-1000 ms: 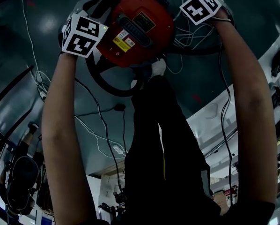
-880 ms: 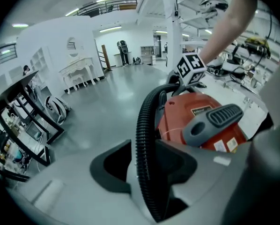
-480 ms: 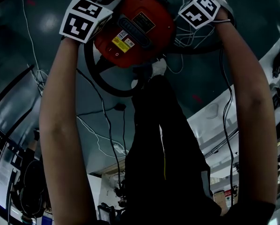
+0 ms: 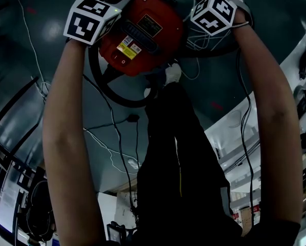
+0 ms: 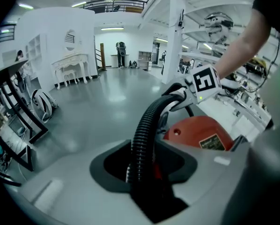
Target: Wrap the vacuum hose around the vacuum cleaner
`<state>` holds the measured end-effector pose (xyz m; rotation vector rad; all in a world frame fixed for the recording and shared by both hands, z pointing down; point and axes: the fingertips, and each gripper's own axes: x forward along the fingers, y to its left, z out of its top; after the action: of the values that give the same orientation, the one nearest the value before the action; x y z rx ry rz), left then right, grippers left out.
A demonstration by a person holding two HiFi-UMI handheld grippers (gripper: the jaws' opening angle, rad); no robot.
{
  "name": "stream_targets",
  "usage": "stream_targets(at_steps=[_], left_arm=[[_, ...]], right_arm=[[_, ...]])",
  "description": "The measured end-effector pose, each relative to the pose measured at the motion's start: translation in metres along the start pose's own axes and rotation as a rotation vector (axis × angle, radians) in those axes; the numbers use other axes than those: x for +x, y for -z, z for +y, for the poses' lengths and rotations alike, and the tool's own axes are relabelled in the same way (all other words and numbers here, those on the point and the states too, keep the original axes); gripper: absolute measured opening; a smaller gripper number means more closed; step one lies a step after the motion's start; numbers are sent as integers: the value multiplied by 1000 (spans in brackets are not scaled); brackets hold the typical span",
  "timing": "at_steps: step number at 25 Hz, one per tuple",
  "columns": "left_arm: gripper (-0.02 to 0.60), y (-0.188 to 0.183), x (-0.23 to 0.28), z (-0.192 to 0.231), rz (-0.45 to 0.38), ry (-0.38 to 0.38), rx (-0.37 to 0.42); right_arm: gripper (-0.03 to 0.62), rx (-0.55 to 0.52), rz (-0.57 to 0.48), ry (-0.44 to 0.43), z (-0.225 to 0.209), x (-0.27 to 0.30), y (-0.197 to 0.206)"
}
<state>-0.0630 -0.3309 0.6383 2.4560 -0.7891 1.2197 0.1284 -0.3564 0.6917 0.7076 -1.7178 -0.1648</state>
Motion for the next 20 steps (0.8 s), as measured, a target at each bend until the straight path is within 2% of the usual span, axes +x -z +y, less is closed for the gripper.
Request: stream_targets(at_steps=[14,20], left_arm=[[163,-6,6,0,28,2,30],[163,-9,5,-2,18,0,39]], right_arm=[[234,18,-132,41,5,-29,-23],[219,24,-168,9,17,-37,-33]])
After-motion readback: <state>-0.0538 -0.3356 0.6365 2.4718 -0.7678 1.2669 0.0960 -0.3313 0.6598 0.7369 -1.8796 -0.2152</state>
